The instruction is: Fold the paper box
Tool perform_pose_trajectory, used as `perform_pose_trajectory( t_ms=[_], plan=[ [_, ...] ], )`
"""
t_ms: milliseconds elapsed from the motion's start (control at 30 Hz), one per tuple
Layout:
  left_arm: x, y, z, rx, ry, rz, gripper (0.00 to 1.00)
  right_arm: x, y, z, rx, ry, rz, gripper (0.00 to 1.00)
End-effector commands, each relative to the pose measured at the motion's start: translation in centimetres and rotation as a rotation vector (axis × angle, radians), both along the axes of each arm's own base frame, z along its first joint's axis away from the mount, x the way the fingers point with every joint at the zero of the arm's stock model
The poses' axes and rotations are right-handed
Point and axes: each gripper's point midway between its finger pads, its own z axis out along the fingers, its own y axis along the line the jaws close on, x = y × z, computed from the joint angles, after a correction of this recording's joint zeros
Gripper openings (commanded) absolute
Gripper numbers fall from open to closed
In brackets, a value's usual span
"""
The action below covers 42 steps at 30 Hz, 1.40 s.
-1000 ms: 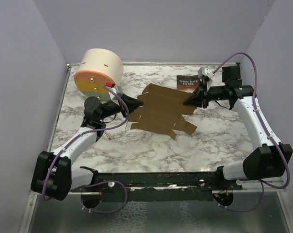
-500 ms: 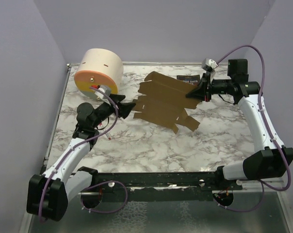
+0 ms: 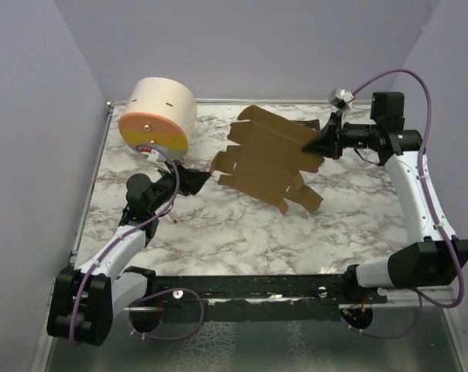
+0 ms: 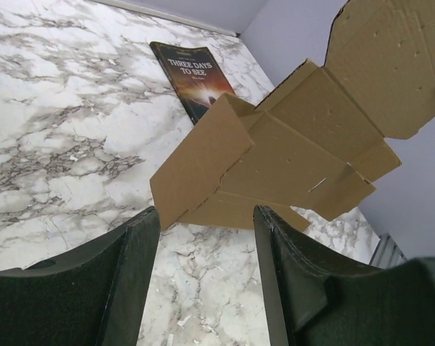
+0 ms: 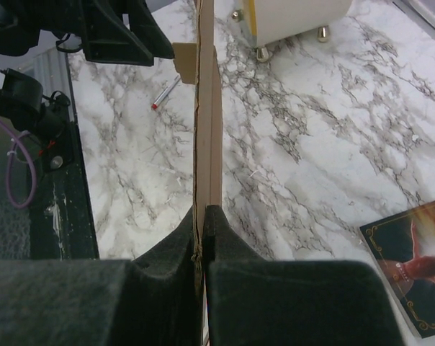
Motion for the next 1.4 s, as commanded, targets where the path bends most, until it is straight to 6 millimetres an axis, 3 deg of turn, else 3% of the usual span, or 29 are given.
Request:
perform_pose_trajectory(
  t_ms=[0, 133, 300, 433, 567, 733, 867, 1100, 1367],
  plan=[
    [-0.2, 0.0, 0.1, -0.054, 0.004, -0.001, 0.57, 0.6, -1.0, 1.7, 0.015, -0.036, -0.04, 0.01],
    [0.0, 0.3, -1.0, -0.062, 0.016, 0.032, 0.54, 0.8, -1.3, 1.8, 0.029, -0.029, -0.046, 0.01],
    [0.4, -0.5, -4.2, -0.026, 0.065, 0.045, 0.35, 0.7, -1.3, 1.8, 0.042, -0.018, -0.035, 0.01],
    [1.0, -1.2, -6.1, 0.012, 0.069, 0.052, 0.32, 0.5, -1.3, 2.0, 0.046, -0.018, -0.036, 0.01],
    [1.2, -1.3, -6.3, 0.014, -0.02, 0.051, 0.31, 0.4, -1.2, 2.2, 0.055, -0.016, -0.029, 0.01],
    [0.0, -1.0, -5.7, 0.045, -0.201, 0.032, 0.31, 0.3, -1.1, 2.3, 0.06, -0.014, -0.021, 0.01],
    [-1.6, -1.3, -4.7, 0.076, -0.338, -0.019, 0.36, 0.3, -1.1, 2.3, 0.06, -0.016, -0.018, 0.01],
    [-1.8, -1.2, -4.1, 0.131, -0.402, -0.025, 0.64, 0.1, -1.1, 2.4, 0.062, -0.02, -0.011, 0.01],
    [-1.3, -1.3, -5.5, 0.297, -0.409, -0.021, 0.68, -0.3, -1.0, 2.7, 0.07, -0.027, 0.001, 0.01]
  ],
)
